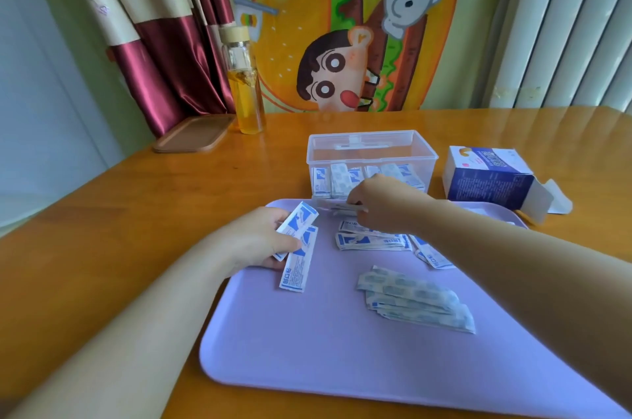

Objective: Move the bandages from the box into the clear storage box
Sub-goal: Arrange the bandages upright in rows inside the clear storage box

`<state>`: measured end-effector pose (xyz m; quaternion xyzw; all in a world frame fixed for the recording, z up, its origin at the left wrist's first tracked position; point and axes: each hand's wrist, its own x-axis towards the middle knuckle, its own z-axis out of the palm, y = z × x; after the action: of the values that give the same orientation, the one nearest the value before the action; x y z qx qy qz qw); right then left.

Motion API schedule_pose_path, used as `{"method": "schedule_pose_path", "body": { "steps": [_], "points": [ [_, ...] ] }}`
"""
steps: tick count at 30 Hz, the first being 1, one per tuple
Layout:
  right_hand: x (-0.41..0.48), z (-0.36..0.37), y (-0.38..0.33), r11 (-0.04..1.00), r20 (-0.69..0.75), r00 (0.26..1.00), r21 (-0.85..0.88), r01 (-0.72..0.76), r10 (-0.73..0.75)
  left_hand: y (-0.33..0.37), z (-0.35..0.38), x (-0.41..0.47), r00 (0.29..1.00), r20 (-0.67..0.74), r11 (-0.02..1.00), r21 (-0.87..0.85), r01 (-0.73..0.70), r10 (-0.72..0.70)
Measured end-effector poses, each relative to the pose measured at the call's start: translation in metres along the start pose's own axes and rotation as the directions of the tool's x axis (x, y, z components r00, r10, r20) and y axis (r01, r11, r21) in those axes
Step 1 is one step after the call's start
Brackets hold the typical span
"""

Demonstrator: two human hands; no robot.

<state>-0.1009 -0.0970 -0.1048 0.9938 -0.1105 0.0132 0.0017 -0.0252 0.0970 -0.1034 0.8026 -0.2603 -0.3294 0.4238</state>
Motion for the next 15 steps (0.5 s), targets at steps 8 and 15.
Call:
{"method": "schedule_pose_path", "body": {
  "steps": [8,15],
  "points": [
    [-0.028,-0.017,0.003,0.943,-0.384,0.912,0.334,-0.009,0.145,0.012,0.01,-0.021,0.941,-0.223,0.893,0.426,-0.142,0.256],
    [-0.065,-0.002,-0.056,0.709,-0.464,0.865,0.675,0.203,0.193,0.034,0.07,-0.025,0.982,0.006,0.665,-0.737,-0.124,0.19]
  ]
}}
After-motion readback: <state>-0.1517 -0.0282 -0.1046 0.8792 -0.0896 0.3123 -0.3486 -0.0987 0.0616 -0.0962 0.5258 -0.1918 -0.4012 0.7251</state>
